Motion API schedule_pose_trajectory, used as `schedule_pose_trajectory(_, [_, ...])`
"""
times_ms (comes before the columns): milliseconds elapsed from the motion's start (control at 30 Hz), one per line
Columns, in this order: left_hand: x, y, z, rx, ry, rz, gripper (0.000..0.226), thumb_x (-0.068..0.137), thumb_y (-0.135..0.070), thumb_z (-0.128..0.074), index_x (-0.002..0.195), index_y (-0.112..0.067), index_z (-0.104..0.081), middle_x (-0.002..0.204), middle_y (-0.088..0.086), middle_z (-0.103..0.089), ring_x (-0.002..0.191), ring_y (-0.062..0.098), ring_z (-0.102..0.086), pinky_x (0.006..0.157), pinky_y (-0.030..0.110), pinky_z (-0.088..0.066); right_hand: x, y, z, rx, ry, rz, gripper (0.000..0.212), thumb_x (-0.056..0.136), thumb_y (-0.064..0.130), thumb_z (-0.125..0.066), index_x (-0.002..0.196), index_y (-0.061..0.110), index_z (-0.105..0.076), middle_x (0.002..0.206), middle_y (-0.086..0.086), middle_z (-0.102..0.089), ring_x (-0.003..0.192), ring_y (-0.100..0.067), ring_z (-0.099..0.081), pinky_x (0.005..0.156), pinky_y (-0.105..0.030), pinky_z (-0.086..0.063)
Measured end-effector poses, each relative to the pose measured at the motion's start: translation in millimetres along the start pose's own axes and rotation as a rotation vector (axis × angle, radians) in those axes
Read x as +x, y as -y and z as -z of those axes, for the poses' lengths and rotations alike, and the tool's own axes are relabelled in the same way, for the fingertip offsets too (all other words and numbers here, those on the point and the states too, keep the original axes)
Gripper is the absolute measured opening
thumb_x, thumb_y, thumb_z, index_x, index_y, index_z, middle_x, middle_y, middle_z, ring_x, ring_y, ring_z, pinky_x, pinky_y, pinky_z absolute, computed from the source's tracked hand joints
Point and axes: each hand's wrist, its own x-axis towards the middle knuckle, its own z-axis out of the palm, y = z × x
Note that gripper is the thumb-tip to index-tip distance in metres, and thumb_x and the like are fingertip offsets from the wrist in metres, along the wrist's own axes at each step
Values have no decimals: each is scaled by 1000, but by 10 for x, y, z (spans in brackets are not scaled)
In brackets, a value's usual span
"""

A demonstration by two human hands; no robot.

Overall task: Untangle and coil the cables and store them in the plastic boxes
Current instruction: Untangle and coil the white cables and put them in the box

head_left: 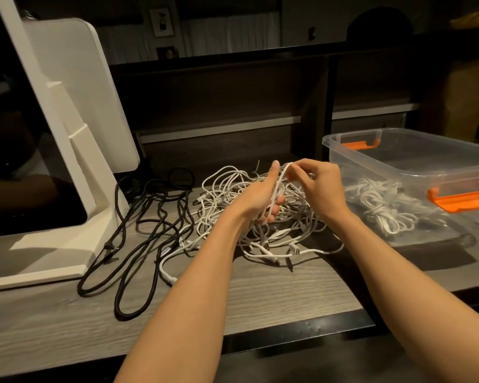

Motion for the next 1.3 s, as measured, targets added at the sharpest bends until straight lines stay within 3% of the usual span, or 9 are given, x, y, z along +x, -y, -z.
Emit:
schedule_pose_trajectory(100, [-3,-2,46,-47,110,11,94,92,-72,-13,144,2,-36,47,-8,-43,39,2,-31,39,14,-24,1,25,4,140,67,-64,14,95,20,-57,90,21,-70,64,10,-62,58,0,-57,60,-18,-44])
schedule_pose_trajectory(167, [-15,-10,70,-55,155,-3,92,92,-72,-7,100,-2,-64,43,-8,-36,36,3,-26,39,14,-21,13,41,17,195,139,-80,14,94,21,-57,90,22,-70,75,12,-67,73,1,-63,69,-19,-48])
schedule_pose_trajectory(233, [-31,-11,71,-62,158,-33,84,91,-72,-4,71,-9,-55,43,-7,-31,36,5,-24,40,15,-24,17,40,40,206,218,-78,19,95,23,-56,87,20,-72,80,4,-71,82,-10,-66,77,-29,-51])
schedule_pose_trajectory(367, [-20,15,72,-102,141,-52,82,92,-69,-1,77,-8,-54,42,-7,-30,34,6,-27,48,22,-42,39,-14,62,200,365,-128,27,95,27,-47,83,23,-70,84,-2,-69,87,-19,-63,82,-37,-47])
schedule_pose_trajectory(567, [54,39,38,-154,-29,-37,82,90,-73,-4,71,-10,-53,44,-6,-33,40,8,-29,46,22,-32,28,-5,67,208,194,-147,58,97,54,-32,70,17,-68,61,2,-54,61,-13,-48,66,-32,-38])
schedule_pose_trajectory(767, [49,46,15,-102,-144,-59,56,91,-73,-24,101,-24,-49,65,-2,-42,49,6,-33,49,22,-33,15,26,35,182,160,-95,34,99,38,-44,97,19,-72,71,10,-61,67,-1,-55,67,-23,-43])
schedule_pose_trajectory(900, [83,84,45,-97,-177,-58,40,95,-53,-51,81,-16,-55,65,-1,-41,49,7,-40,49,20,-39,-2,20,-29,145,304,-124,30,93,45,-52,96,19,-68,72,2,-66,65,-5,-58,63,-25,-45])
schedule_pose_trajectory(1100, [101,47,-11,-297,-311,-147,42,99,-48,-44,83,-11,-58,76,4,-57,68,13,-60,60,24,-55,23,-15,-41,134,290,-138,10,97,25,-52,98,17,-58,76,5,-62,65,-4,-58,60,-18,-45])
schedule_pose_trajectory(1300, [85,60,48,-193,-439,-193,49,100,-52,-36,83,-19,-68,72,-1,-47,65,11,-46,65,25,-42,21,-7,24,97,311,-249,41,100,41,-37,86,18,-68,84,2,-69,83,-17,-65,75,-35,-50])
